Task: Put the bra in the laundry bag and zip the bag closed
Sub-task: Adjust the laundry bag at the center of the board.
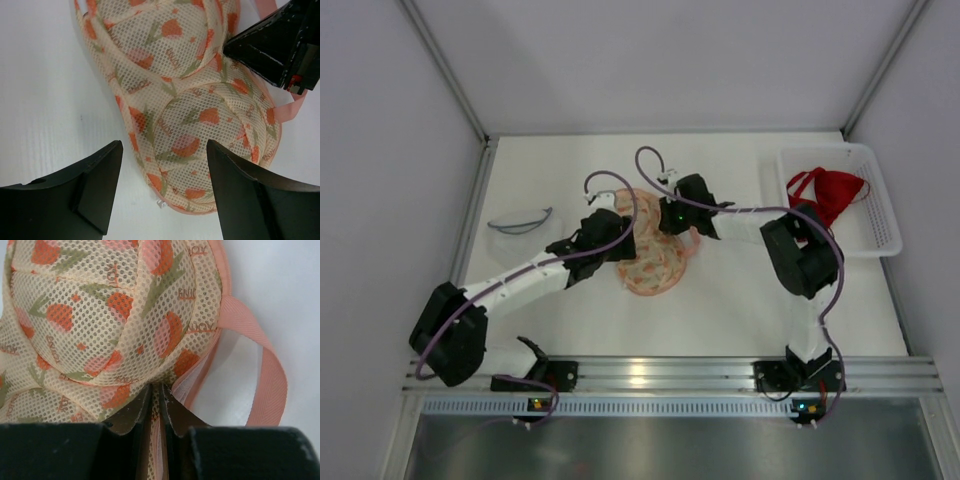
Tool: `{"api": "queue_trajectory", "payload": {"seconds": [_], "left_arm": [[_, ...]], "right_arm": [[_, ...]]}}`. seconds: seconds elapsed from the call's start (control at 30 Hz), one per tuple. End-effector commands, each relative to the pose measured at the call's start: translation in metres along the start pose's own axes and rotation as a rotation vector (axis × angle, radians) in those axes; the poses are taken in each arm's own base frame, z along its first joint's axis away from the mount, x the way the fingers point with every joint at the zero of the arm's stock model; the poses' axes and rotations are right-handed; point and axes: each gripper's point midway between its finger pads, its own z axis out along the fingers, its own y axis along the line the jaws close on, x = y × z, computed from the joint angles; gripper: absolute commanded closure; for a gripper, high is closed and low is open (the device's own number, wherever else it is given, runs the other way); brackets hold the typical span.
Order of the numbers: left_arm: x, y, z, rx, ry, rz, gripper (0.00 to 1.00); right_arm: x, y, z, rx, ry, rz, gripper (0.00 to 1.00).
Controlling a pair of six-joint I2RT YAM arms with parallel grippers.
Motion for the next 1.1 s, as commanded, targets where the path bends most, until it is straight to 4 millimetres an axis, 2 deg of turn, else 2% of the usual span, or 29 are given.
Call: {"api": "queue_trajectory", "payload": {"seconds": [0.0, 0.03, 0.1, 0.2, 0.27, 0.3, 0.33, 0.37, 0.4, 0.43, 0.47, 0.5, 0.53, 0.57, 0.6, 0.63, 0.67, 0.7, 0.73, 0.77, 0.8, 0.87, 0.9, 0.97, 1.0, 1.07], "left_arm": [[-0.019, 0.01, -0.016, -0.026, -0.102, -0.046, 0.26], [-0.02, 0.01, -0.017, -0.018, -0.11, -0.04, 0.26], [-0.022, 0.009, -0.018, -0.008, -0.116, -0.004, 0.26], [-0.026, 0.008, -0.014, -0.013, -0.118, 0.048, 0.26], [-0.029, 0.011, -0.012, -0.033, -0.124, 0.068, 0.26], [-0.031, 0.012, -0.011, -0.045, -0.128, 0.074, 0.26], [-0.033, 0.013, -0.011, -0.046, -0.134, 0.071, 0.26], [-0.036, 0.012, -0.01, -0.041, -0.147, 0.071, 0.26], [-0.038, 0.011, -0.011, -0.038, -0.159, 0.085, 0.26], [-0.041, 0.011, -0.01, -0.03, -0.17, 0.089, 0.26], [-0.044, 0.009, -0.01, -0.018, -0.185, 0.096, 0.26], [-0.049, 0.006, -0.007, -0.002, -0.204, 0.124, 0.25], [-0.054, -0.003, -0.004, 0.04, -0.213, 0.137, 0.25], [-0.057, -0.004, -0.001, 0.042, -0.215, 0.162, 0.24], [-0.05, 0.0, 0.012, 0.02, -0.174, 0.177, 0.24], [-0.062, -0.009, 0.015, 0.035, -0.177, 0.178, 0.24], [-0.061, -0.009, 0.022, 0.031, -0.152, 0.189, 0.24], [-0.046, -0.005, 0.037, 0.021, -0.078, 0.221, 0.25], [-0.043, -0.008, 0.043, 0.034, -0.053, 0.244, 0.25], [-0.045, -0.019, 0.047, 0.081, -0.036, 0.279, 0.25], [-0.035, -0.02, 0.057, 0.095, 0.007, 0.305, 0.26], [-0.033, -0.029, 0.064, 0.146, 0.034, 0.34, 0.26], [-0.024, -0.033, 0.071, 0.176, 0.074, 0.345, 0.27], [-0.012, -0.032, 0.081, 0.189, 0.115, 0.352, 0.29], [-0.014, -0.035, 0.084, 0.197, 0.118, 0.346, 0.3], [0.001, -0.039, 0.088, 0.213, 0.175, 0.305, 0.32]], "right_arm": [[-0.034, 0.052, 0.013, -0.167, -0.088, -0.182, 0.88], [-0.043, 0.055, 0.019, -0.189, -0.099, -0.196, 0.88], [-0.047, 0.068, 0.022, -0.267, -0.092, -0.228, 0.88], [-0.076, 0.073, 0.022, -0.262, -0.118, -0.247, 0.87], [-0.1, 0.072, 0.004, -0.249, -0.169, -0.238, 0.83], [-0.11, 0.069, -0.006, -0.232, -0.195, -0.214, 0.75], [-0.128, 0.064, -0.028, -0.225, -0.242, -0.163, 0.73], [-0.135, 0.062, -0.04, -0.227, -0.265, -0.137, 0.68], [-0.141, 0.059, -0.053, -0.238, -0.284, -0.111, 0.52], [-0.147, 0.049, -0.077, -0.231, -0.318, -0.071, 0.48], [-0.155, 0.047, -0.091, -0.234, -0.37, -0.068, 0.44], [-0.155, 0.04, -0.101, -0.212, -0.391, -0.049, 0.38], [-0.149, 0.032, -0.12, -0.182, -0.412, -0.027, 0.38], [-0.144, 0.028, -0.128, -0.154, -0.419, -0.016, 0.38], [-0.139, 0.016, -0.134, -0.082, -0.426, 0.013, 0.37], [-0.127, 0.015, -0.148, -0.061, -0.427, 0.055, 0.37], [-0.116, 0.011, -0.152, -0.035, -0.416, 0.078, 0.37], [-0.108, 0.003, -0.157, 0.014, -0.424, 0.113, 0.38], [-0.088, 0.001, -0.165, 0.023, -0.416, 0.184, 0.39], [-0.078, 0.002, -0.168, 0.024, -0.418, 0.214, 0.41], [-0.058, 0.0, -0.175, 0.03, -0.423, 0.246, 0.44], [-0.043, 0.006, -0.179, 0.026, -0.438, 0.293, 0.44], [-0.027, 0.009, -0.182, 0.047, -0.437, 0.297, 0.44], [-0.016, 0.014, -0.183, 0.052, -0.437, 0.315, 0.44], [-0.01, 0.016, -0.185, 0.053, -0.433, 0.315, 0.44], [-0.006, 0.011, -0.187, 0.083, -0.437, 0.329, 0.44]]}}
